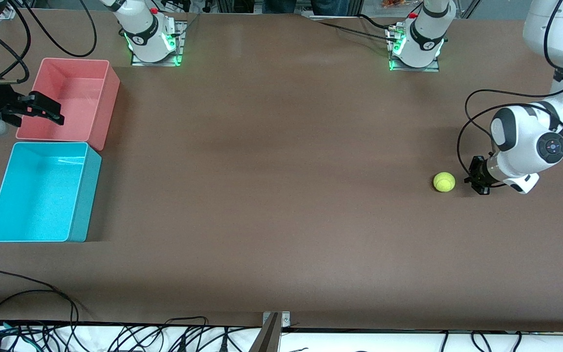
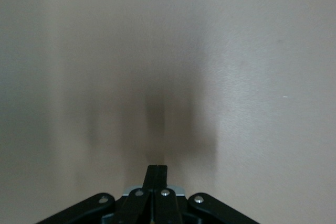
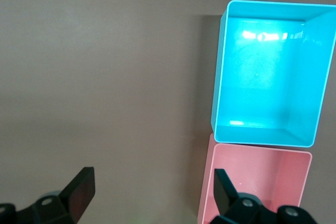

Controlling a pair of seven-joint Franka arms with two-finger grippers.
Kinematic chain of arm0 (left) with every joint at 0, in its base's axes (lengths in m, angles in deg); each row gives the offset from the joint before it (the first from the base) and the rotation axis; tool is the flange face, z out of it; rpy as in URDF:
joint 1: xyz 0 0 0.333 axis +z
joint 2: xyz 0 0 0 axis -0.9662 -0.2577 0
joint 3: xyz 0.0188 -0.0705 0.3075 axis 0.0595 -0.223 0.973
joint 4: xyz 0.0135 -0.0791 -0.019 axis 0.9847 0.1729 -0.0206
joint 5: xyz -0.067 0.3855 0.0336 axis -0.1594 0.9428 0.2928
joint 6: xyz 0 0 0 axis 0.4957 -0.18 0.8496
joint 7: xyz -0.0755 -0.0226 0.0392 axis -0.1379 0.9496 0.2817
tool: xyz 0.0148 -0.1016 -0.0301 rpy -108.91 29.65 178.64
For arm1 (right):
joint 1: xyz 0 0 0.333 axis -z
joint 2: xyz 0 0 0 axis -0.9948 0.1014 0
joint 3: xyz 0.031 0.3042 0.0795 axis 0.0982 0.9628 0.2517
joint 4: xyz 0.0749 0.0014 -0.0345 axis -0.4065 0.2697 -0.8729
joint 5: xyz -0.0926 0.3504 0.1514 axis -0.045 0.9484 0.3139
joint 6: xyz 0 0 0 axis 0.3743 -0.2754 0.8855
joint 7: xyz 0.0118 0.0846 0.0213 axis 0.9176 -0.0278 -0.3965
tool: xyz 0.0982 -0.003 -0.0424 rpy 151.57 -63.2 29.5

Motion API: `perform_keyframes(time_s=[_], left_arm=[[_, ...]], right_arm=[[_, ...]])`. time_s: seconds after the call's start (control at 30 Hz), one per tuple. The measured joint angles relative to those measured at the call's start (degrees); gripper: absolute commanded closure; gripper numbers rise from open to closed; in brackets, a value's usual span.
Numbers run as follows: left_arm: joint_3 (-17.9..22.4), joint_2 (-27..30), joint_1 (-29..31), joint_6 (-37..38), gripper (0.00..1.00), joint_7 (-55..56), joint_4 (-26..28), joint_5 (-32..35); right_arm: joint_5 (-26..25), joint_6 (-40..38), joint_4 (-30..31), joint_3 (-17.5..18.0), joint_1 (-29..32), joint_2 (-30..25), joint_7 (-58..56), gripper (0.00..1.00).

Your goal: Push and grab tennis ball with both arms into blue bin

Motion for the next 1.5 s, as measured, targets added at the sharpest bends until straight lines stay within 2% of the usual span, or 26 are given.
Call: perform_keyframes(time_s=[0.27, 0.4, 0.67, 0.9, 1.03, 1.2, 1.33, 1.5], left_arm=[[0.0, -0.8, 0.0, -1.7, 1.00, -0.1, 0.6, 0.4], [0.3, -0.8, 0.5, -1.8, 1.00, 0.1, 0.6, 4.2], [0.5, -0.8, 5.5, -2.0, 1.00, 0.1, 0.6, 13.9], [0.2, -0.8, 7.0, -2.1, 1.00, 0.4, 0.5, 15.7], [-2.9, -0.8, 6.9, -2.1, 1.00, 5.3, 0.6, 15.7], [-10.6, -0.8, 6.3, -1.7, 1.00, 15.2, 2.3, 15.7], [-15.3, -0.7, 5.6, -1.7, 1.00, 20.4, 3.7, 15.7], [-17.4, -0.2, 5.5, -1.1, 1.00, 22.0, 3.9, 15.7]], right_arm=[[0.0, 0.0, 0.0, 0.0, 0.0, 0.0, 0.0, 0.00], [0.0, 0.0, 0.0, 0.0, 0.0, 0.0, 0.0, 0.00], [0.0, 0.0, 0.0, 0.0, 0.0, 0.0, 0.0, 0.00], [0.0, 0.0, 0.0, 0.0, 0.0, 0.0, 0.0, 0.00], [0.0, 0.0, 0.0, 0.0, 0.0, 0.0, 0.0, 0.00], [0.0, 0.0, 0.0, 0.0, 0.0, 0.0, 0.0, 0.00], [0.0, 0.0, 0.0, 0.0, 0.0, 0.0, 0.0, 0.00], [0.0, 0.0, 0.0, 0.0, 0.0, 0.0, 0.0, 0.00]])
